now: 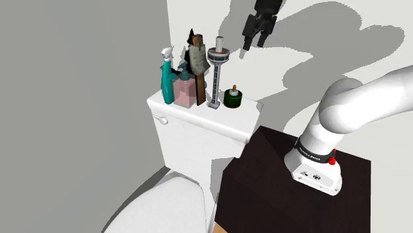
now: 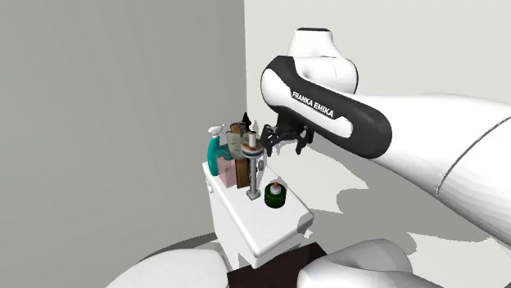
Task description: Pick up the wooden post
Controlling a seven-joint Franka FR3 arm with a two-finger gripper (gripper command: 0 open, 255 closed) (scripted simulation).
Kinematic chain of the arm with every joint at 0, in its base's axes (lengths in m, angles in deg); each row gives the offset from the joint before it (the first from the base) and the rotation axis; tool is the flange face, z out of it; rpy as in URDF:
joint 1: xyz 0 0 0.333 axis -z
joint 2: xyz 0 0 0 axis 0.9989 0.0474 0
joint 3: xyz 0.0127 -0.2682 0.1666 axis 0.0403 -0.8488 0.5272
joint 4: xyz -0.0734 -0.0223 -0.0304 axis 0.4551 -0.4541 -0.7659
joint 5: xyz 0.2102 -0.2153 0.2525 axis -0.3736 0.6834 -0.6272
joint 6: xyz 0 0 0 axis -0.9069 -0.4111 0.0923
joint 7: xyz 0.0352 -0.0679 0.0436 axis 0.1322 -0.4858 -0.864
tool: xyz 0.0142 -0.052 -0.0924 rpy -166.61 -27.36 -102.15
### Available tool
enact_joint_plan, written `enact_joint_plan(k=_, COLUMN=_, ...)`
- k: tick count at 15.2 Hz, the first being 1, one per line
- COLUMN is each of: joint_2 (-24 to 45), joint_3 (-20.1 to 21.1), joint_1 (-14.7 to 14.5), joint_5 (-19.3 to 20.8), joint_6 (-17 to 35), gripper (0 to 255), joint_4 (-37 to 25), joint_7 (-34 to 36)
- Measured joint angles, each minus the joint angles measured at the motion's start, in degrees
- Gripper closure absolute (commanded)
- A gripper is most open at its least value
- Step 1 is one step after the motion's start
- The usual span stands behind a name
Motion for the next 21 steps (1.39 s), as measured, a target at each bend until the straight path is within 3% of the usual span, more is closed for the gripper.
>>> enact_joint_plan(k=3, joint_2=1.7, joint_3=3.5, joint_1=1.5, joint_5=-0.7, joint_6=-0.1, gripper=0, joint_4=-1.9, joint_7=6.2)
enact_joint_plan(k=9, joint_2=13.8, joint_3=18.6, joint_1=10.8, joint_5=-0.3, joint_6=-1.4, gripper=0, joint_4=-14.2, joint_7=38.3)
enact_joint_plan(k=15, joint_2=33.4, joint_3=32.5, joint_1=20.7, joint_5=7.8, joint_6=-9.6, gripper=0, joint_4=-35.4, joint_7=73.1)
enact_joint_plan(k=18, joint_2=45.8, joint_3=37.7, joint_1=22.2, joint_5=14.9, joint_6=-16.9, gripper=0, joint_4=-48.5, joint_7=90.8)
enact_joint_plan(k=21, joint_2=49.0, joint_3=38.1, joint_1=22.0, joint_5=16.8, joint_6=-17.3, gripper=0, joint_4=-50.1, joint_7=96.5)
